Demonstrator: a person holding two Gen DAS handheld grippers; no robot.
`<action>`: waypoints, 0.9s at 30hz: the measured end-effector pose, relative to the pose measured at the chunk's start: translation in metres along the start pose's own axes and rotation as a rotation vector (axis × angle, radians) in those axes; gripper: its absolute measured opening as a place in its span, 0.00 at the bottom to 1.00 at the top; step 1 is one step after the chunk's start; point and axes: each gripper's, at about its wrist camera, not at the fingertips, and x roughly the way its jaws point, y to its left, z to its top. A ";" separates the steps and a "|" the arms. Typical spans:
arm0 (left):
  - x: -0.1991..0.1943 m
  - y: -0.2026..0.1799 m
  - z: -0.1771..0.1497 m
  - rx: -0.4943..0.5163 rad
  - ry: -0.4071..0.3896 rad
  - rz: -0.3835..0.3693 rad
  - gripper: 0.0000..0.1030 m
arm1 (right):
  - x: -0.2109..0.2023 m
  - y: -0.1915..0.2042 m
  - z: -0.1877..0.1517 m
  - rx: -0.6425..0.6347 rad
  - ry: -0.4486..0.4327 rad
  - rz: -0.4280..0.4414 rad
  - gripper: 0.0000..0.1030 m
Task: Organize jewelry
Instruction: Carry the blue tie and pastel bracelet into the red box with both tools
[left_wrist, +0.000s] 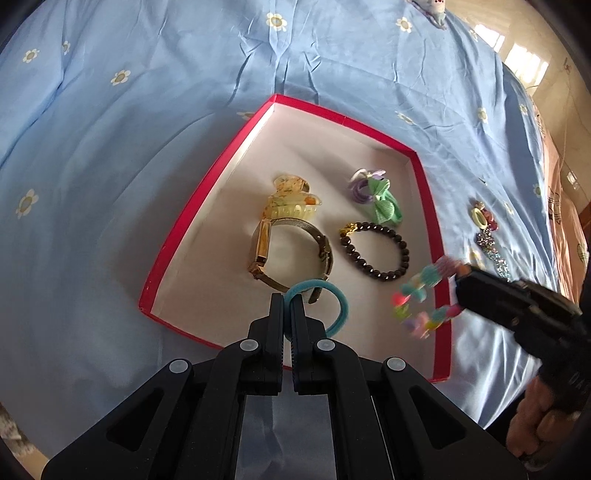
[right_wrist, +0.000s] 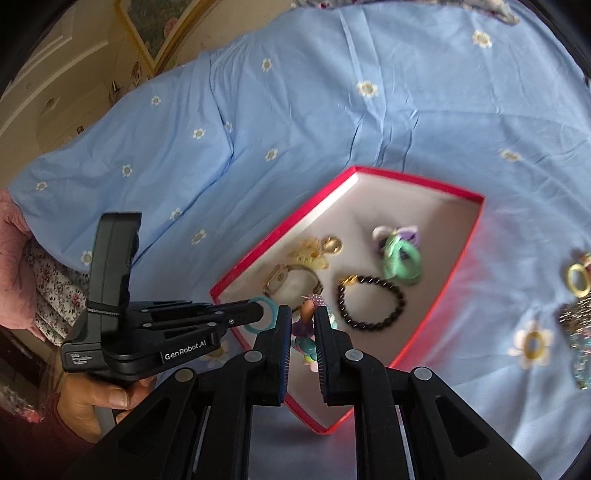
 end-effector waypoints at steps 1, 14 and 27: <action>0.002 0.001 0.001 0.000 0.003 0.000 0.02 | 0.004 -0.001 -0.001 0.004 0.008 0.004 0.12; 0.020 -0.004 0.002 0.013 0.040 0.006 0.02 | 0.034 -0.028 -0.013 0.013 0.102 -0.109 0.12; 0.021 -0.005 0.002 0.010 0.043 0.014 0.15 | 0.044 -0.026 -0.011 -0.038 0.123 -0.148 0.13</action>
